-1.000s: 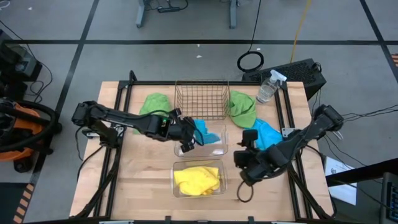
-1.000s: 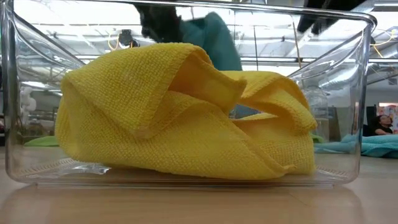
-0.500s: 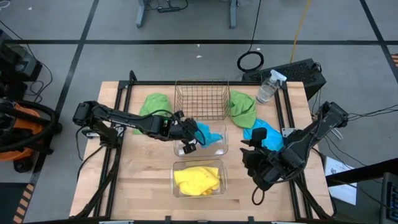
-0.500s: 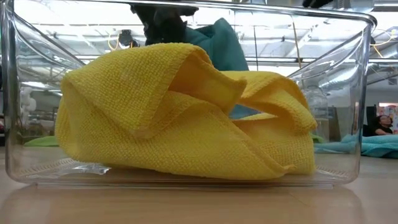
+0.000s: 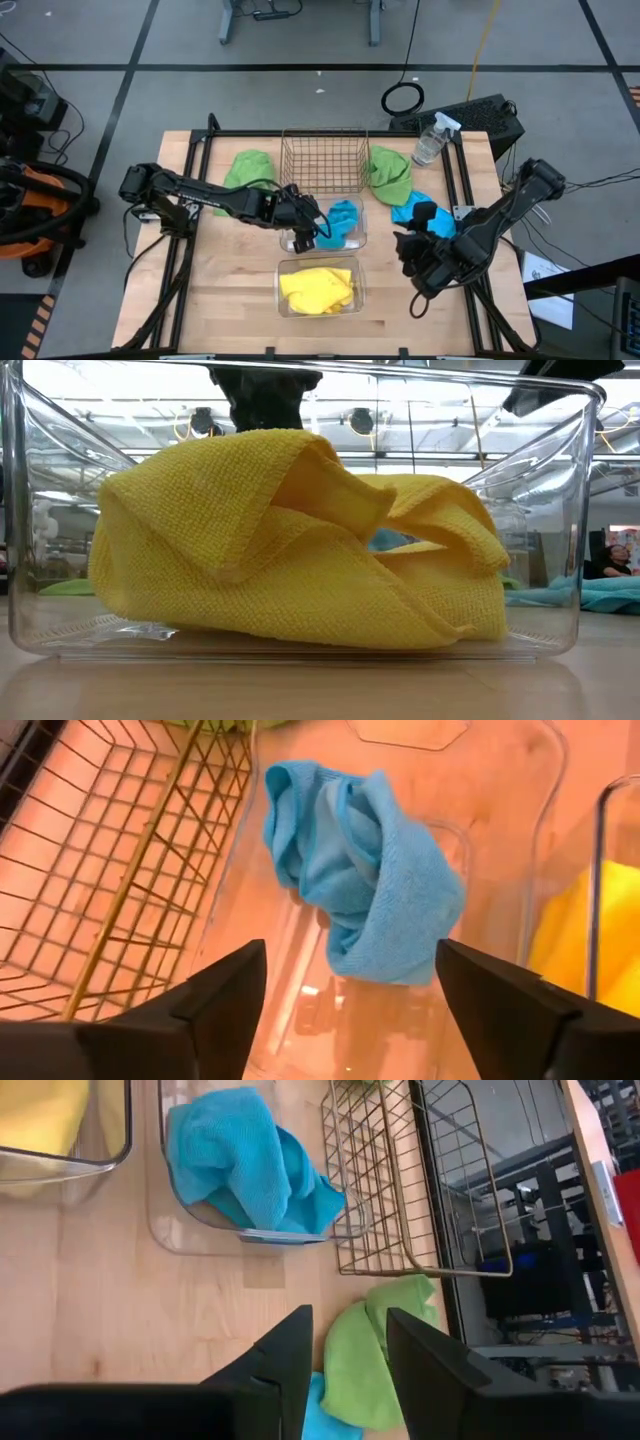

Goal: Sort microfiber towel by color & place in baskets
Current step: Put the blue towel into the top transparent bin

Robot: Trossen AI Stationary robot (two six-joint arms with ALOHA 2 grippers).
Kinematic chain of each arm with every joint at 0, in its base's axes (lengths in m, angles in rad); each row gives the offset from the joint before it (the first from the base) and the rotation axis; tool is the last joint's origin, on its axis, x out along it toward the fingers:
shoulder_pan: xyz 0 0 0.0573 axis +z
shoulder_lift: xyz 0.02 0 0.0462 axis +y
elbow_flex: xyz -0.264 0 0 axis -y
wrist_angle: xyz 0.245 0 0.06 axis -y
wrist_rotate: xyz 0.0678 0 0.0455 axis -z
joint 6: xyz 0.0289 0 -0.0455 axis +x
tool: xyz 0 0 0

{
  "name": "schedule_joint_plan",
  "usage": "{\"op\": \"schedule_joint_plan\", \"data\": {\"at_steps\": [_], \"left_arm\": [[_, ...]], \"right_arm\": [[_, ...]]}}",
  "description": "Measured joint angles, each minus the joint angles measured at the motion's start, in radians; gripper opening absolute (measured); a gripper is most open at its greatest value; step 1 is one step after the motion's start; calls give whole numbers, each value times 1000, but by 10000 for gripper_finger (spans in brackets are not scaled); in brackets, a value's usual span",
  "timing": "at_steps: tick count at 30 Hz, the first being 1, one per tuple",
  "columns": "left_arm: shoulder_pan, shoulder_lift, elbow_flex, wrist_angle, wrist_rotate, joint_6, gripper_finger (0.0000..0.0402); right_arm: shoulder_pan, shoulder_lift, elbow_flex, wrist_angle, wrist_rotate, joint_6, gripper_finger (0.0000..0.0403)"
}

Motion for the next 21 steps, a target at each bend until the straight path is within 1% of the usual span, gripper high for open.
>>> {"op": "schedule_joint_plan", "data": {"at_steps": [4,11,14,19,21], "left_arm": [[-5,0,0,11,11,5,299],[-6,0,0,108,8,60,299],[-6,0,0,136,-2,69,299],[-37,0,0,215,-7,144,299],[-55,0,0,239,-19,170,299]], "right_arm": [[0,-30,-30,34,3,-1,116],[0,-63,-93,91,3,5,116],[0,-66,-120,91,-3,60,116],[0,-66,-158,79,-8,209,116],[0,-66,-171,75,-30,265,116]]}}
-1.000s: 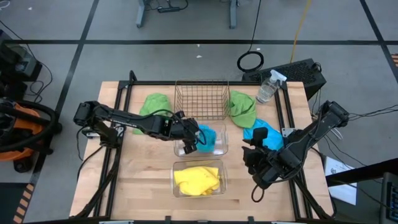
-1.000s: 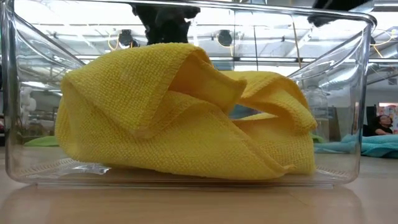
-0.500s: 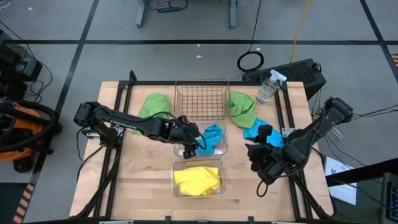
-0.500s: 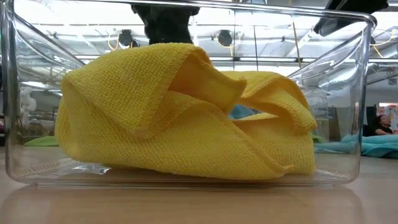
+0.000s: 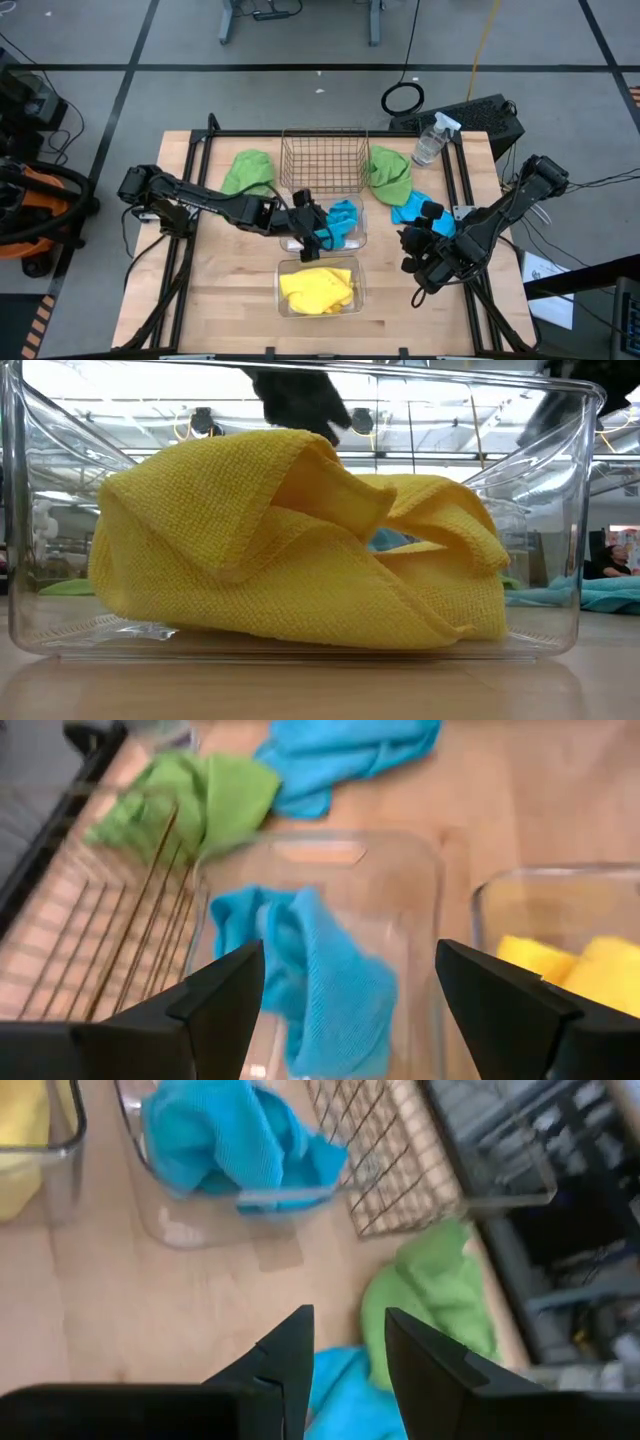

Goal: Sort microfiber towel by color & place in baskets
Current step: Put the blue towel into the top transparent bin

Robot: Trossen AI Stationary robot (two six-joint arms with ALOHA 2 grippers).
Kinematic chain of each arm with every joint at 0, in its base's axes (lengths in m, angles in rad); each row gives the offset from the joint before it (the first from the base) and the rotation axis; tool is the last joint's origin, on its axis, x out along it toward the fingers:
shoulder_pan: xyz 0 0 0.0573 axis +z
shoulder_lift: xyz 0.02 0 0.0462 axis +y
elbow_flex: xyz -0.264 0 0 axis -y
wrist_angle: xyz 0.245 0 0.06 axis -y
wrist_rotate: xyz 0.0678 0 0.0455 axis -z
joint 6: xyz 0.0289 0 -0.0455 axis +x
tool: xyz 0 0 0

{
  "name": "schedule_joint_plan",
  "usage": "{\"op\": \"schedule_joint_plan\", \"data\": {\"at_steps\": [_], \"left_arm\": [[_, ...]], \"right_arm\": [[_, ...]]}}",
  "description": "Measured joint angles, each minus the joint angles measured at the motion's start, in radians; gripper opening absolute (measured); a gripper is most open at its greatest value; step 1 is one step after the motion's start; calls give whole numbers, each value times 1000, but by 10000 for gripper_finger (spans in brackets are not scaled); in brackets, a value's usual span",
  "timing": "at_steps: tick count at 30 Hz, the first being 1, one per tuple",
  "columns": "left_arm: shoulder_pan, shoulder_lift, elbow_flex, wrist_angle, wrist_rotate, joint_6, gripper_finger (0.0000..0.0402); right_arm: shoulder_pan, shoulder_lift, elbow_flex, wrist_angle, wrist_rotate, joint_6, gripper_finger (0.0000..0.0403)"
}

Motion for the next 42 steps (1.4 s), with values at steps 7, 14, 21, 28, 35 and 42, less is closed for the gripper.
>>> {"op": "schedule_joint_plan", "data": {"at_steps": [7,14,21,28,35,42], "left_arm": [[-44,4,0,97,-62,51,299],[-47,21,-82,279,-77,70,299],[-38,23,-162,383,-77,93,299],[-66,23,-162,431,-77,93,299],[-103,23,-162,441,-77,93,299],[-114,23,-162,442,-77,108,299]], "right_arm": [[-7,-3,-82,-24,-89,153,116],[-56,-45,-213,-19,-200,202,127],[-135,-149,-272,18,-298,120,187],[-246,-267,-396,57,-337,56,261],[-369,-292,-416,153,-378,180,269],[-425,-225,-415,169,-431,173,268]]}}
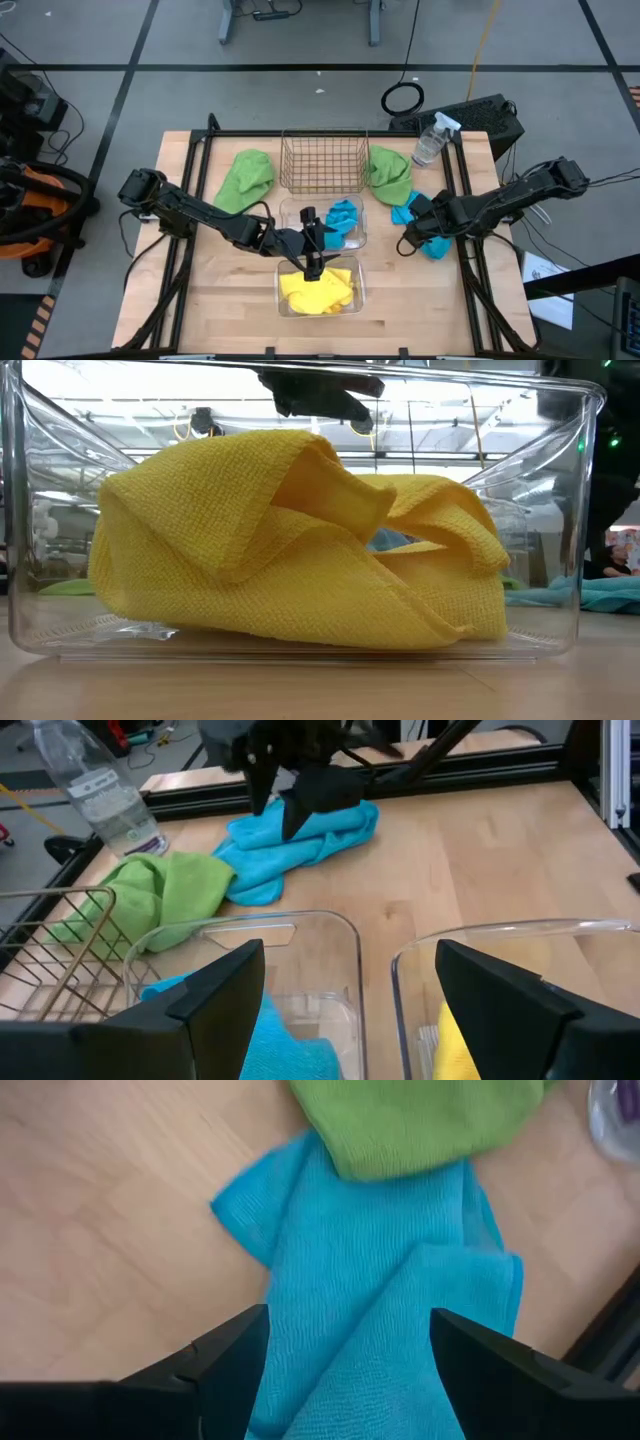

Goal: Sort microfiber towel by color & place in baskets
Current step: Put the blue towel into the top transparent bin

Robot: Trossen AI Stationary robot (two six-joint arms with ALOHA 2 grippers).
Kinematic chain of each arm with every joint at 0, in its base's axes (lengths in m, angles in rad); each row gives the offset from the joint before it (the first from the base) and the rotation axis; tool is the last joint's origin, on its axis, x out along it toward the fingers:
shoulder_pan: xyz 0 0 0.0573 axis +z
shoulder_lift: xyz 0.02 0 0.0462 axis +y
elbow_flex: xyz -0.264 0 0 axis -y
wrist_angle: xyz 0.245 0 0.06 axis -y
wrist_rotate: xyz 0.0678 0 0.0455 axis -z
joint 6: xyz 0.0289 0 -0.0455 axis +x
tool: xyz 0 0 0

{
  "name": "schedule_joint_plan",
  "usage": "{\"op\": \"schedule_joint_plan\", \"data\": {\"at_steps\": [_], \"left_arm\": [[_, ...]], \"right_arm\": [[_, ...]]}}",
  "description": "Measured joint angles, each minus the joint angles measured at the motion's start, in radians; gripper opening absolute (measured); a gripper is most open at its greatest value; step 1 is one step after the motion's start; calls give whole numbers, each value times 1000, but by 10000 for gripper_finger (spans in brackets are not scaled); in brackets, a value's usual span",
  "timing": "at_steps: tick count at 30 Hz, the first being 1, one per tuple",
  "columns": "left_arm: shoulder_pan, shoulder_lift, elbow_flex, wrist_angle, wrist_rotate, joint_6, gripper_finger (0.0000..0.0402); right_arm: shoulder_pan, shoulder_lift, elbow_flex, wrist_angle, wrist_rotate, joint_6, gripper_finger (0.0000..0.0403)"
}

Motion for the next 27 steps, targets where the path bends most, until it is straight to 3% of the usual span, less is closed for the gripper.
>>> {"op": "schedule_joint_plan", "data": {"at_steps": [12,18,22,27], "left_arm": [[1,0,0,-1,17,35,299],[-1,0,0,-2,21,46,299],[0,0,0,-2,21,66,299],[0,-1,0,-2,21,96,299]], "right_arm": [[-124,178,-3,77,-18,73,267],[-166,237,-70,165,-52,61,258],[-167,239,-98,214,-86,81,215],[-156,212,-102,244,-138,91,129]]}}
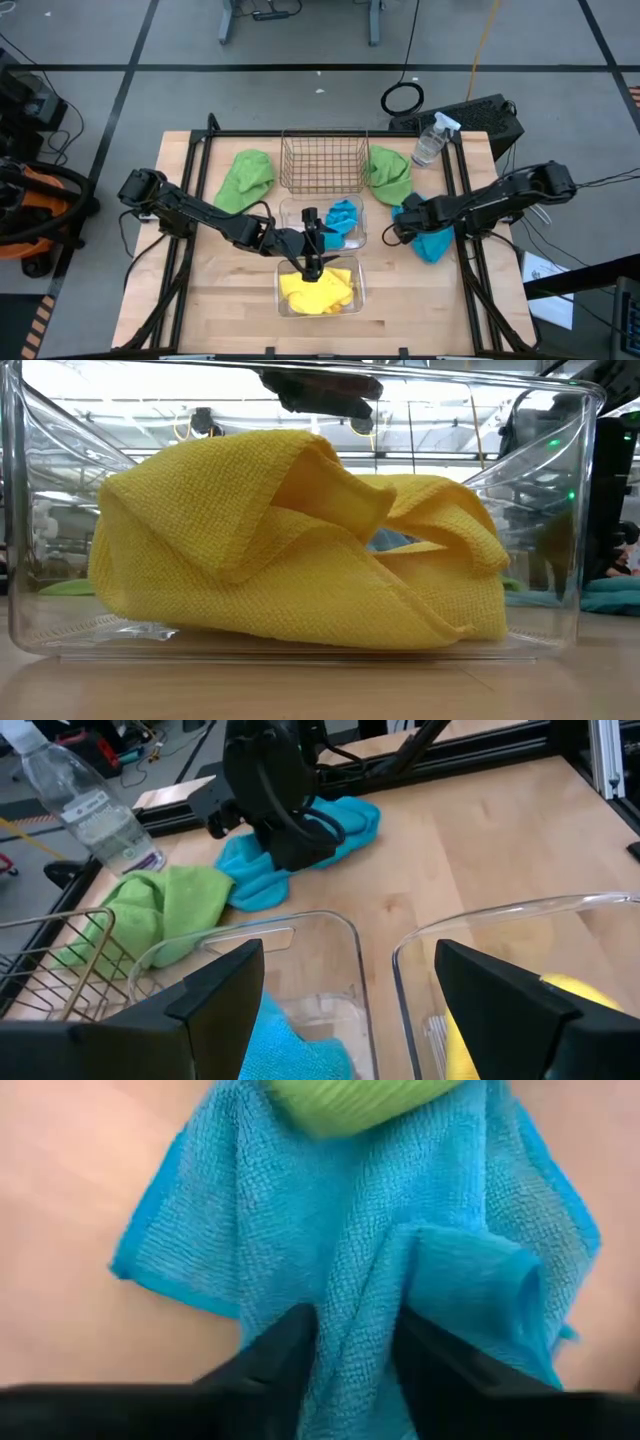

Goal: Sort microfiber towel by color & place in baskets
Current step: Put the blue towel into the top transparent bin

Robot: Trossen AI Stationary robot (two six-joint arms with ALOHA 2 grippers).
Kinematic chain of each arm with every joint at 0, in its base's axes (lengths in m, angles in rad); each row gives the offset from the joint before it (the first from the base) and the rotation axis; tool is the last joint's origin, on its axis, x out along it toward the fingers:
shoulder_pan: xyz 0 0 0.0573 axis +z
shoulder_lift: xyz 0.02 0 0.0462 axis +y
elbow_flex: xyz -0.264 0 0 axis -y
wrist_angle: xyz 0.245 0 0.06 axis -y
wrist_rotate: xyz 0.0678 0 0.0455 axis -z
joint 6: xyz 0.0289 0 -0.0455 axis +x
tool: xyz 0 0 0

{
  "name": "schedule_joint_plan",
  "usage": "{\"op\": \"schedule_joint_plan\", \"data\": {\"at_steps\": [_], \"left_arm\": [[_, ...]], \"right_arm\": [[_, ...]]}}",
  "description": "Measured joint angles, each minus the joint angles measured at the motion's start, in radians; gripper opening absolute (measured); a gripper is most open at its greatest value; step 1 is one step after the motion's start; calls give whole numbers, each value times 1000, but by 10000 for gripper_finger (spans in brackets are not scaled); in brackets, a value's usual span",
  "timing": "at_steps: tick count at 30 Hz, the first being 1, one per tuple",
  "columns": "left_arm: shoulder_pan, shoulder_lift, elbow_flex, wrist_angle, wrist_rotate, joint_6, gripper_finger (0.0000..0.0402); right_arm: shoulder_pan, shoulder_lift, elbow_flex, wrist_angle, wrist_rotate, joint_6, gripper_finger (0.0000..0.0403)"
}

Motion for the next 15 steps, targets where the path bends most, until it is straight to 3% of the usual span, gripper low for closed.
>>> {"op": "schedule_joint_plan", "data": {"at_steps": [7,15], "left_arm": [[0,0,0,0,0,55,299],[2,0,0,0,0,99,299]], "right_arm": [[17,-64,-4,64,-29,-3,14],[87,-139,-5,156,-22,-7,18]]}}
